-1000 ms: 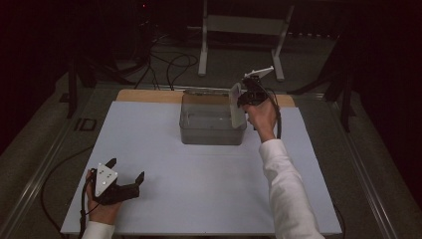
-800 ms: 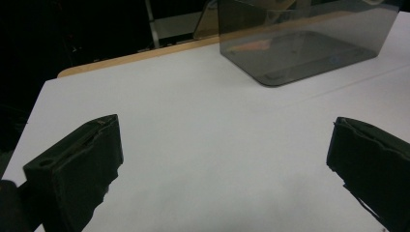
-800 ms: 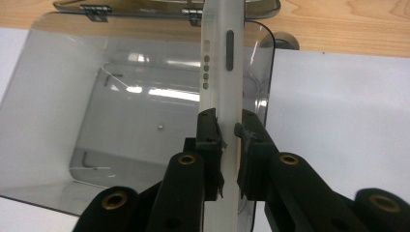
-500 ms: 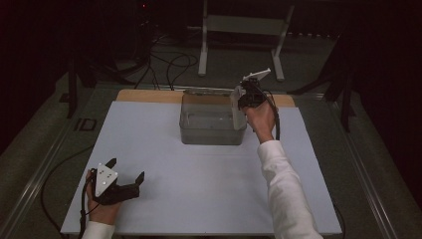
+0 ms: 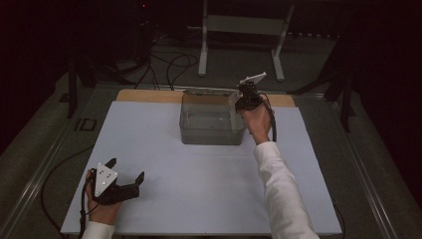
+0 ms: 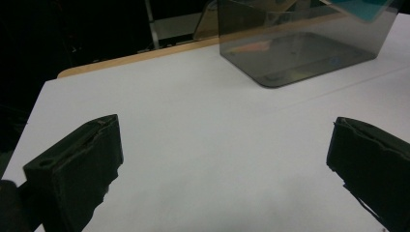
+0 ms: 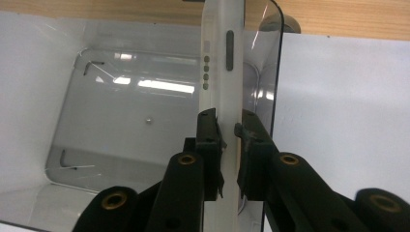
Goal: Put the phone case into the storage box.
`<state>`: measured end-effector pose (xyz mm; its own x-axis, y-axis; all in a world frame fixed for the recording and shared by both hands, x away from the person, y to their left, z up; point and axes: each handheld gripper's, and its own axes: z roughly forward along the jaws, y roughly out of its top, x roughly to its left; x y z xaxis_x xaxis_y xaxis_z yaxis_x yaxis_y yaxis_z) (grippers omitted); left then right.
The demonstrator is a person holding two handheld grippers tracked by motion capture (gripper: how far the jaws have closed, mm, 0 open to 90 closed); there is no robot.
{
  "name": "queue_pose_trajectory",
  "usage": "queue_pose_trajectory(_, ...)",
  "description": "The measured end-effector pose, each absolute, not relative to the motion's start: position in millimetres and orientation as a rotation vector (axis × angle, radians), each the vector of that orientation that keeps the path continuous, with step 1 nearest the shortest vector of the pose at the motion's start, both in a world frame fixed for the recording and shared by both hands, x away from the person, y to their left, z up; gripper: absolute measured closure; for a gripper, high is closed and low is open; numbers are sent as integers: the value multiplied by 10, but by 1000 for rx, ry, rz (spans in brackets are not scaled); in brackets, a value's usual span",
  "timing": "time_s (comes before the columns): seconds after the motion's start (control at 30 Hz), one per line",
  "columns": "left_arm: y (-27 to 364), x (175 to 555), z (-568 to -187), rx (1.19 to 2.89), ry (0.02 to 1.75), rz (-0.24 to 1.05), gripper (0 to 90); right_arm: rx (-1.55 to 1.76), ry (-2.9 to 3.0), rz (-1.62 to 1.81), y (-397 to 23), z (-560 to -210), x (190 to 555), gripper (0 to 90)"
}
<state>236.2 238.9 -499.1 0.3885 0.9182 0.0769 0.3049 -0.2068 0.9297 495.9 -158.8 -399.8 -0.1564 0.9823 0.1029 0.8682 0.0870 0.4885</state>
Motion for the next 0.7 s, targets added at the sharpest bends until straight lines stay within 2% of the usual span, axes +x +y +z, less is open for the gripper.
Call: queue_pose_trajectory(0.7, 2382, 2362, -4997, 1732, 1078, 834, 2, 1896, 2118, 617, -1563, -4173, 5018, 814)
